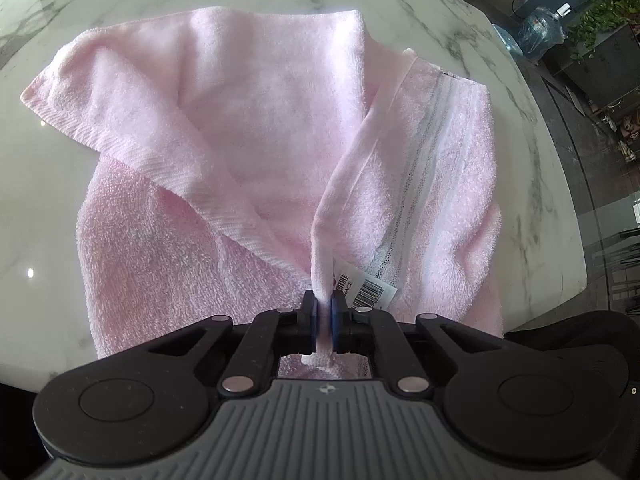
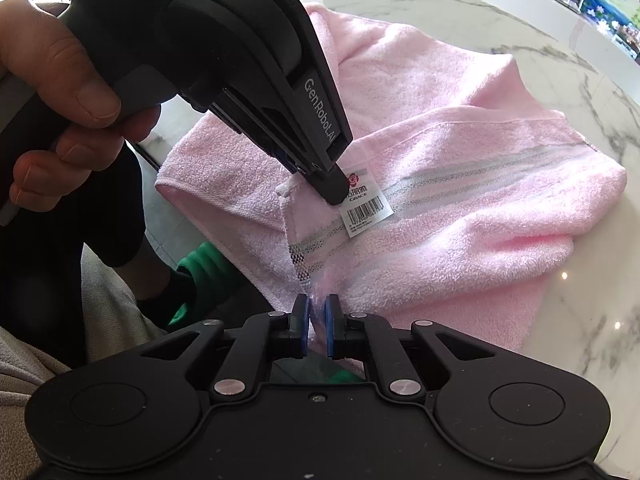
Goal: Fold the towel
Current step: 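Grasp the tagged fold with the left tool while the right tool releases, then lift the tagged fold with the left tool while the right tool withdraws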
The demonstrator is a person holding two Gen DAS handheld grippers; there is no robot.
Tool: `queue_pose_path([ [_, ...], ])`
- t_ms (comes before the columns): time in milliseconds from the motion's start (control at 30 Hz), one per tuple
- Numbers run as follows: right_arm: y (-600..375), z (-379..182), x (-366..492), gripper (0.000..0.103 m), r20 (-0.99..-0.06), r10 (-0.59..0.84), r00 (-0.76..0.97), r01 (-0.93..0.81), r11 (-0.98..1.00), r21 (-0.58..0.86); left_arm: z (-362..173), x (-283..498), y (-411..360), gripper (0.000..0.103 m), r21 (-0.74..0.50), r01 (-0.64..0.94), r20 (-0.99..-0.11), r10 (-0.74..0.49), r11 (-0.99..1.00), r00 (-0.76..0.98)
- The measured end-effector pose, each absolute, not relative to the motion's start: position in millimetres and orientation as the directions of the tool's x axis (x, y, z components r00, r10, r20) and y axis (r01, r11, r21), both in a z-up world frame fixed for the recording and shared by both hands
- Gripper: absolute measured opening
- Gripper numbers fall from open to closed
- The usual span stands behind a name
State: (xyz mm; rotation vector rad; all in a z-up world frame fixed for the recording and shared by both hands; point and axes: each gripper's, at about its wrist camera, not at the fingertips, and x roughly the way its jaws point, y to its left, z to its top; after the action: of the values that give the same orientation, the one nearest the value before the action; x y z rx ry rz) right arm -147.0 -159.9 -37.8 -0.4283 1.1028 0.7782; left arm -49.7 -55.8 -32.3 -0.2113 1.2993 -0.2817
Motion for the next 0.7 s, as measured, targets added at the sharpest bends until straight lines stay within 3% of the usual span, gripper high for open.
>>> queue_pose_path([
  [133, -159.9, -34.1, -148.8, 0.014, -0.912, 0.337, 0.235, -0.746, 0.664, 0.054, -24.2, -53.2, -56.0, 0.004, -0.28, 0.122, -0.915, -0.303, 0.952, 0.264],
  [267, -162.3, -26.2, -152.6, 0.032, -0.912, 0.328, 0.245, -0.75, 0.66, 0.036, -10.7, -60.1, -53.2, 0.004, -0.228, 0.172, -0.913, -0.272, 0.958, 0.303],
  [467, -168.0, -5.7, -159.4, 0.038, -0.912, 0.33, 0.245, -0.777, 0.629, 0.019, 14.6, -78.2, -53.7, 0.004, -0.005, 0.344, -0.904, -0.152, 0.939, 0.4],
  [700, -178.3, 21.1, -153.0, 0.042, -0.923, 0.268, 0.278, -0.808, 0.585, -0.073, 24.5, -97.4, -51.6, 0.004, 0.132, 0.445, -0.869, -0.113, 0.886, 0.483],
])
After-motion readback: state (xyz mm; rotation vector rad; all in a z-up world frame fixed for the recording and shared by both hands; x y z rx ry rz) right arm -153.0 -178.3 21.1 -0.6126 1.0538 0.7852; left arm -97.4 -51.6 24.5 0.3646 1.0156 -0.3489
